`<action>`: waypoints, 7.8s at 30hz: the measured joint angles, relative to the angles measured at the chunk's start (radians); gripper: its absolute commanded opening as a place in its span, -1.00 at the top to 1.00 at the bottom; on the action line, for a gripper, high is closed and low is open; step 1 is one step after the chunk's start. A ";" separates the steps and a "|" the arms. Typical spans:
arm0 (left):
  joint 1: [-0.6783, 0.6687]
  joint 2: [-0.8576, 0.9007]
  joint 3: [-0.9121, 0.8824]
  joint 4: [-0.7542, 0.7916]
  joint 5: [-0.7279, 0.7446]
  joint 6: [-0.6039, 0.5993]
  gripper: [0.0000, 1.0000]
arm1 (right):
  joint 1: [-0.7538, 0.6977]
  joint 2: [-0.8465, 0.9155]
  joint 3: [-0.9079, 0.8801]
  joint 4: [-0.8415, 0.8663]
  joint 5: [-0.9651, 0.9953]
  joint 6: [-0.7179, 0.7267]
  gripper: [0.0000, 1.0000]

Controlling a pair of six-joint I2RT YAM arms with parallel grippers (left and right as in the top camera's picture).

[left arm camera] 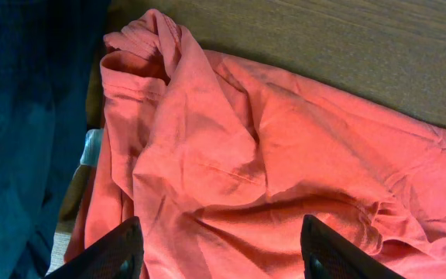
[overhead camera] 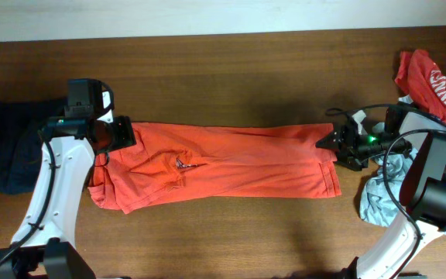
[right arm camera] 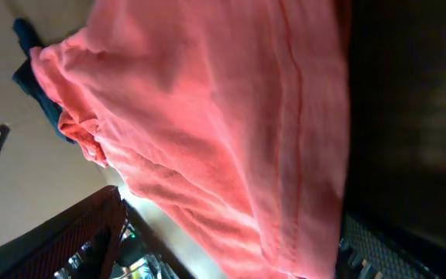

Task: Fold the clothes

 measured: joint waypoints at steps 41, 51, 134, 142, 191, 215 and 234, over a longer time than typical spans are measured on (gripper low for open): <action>0.000 0.000 0.000 -0.002 0.000 0.000 -0.31 | 0.093 -0.058 -0.112 0.174 0.055 0.000 0.36; 0.000 0.000 0.000 -0.003 0.000 0.000 -0.31 | 0.091 -0.062 -0.115 0.172 0.126 0.101 0.91; 0.147 -0.163 0.000 0.015 0.002 0.000 -0.33 | 1.102 0.035 0.784 -0.251 0.671 0.546 0.92; 0.147 -0.163 0.000 0.013 0.002 0.000 -0.33 | 1.132 0.036 0.784 -0.251 0.630 0.546 0.92; -0.274 0.305 0.000 0.173 0.227 0.266 0.99 | 0.783 0.015 0.298 -0.280 0.695 0.268 0.65; -0.269 0.257 0.137 0.035 0.090 0.246 0.22 | 0.478 -0.177 0.241 -0.158 0.422 0.199 -0.40; -0.269 0.069 0.148 -0.010 0.087 0.243 0.11 | 0.394 -0.106 0.108 0.017 0.264 0.087 -0.54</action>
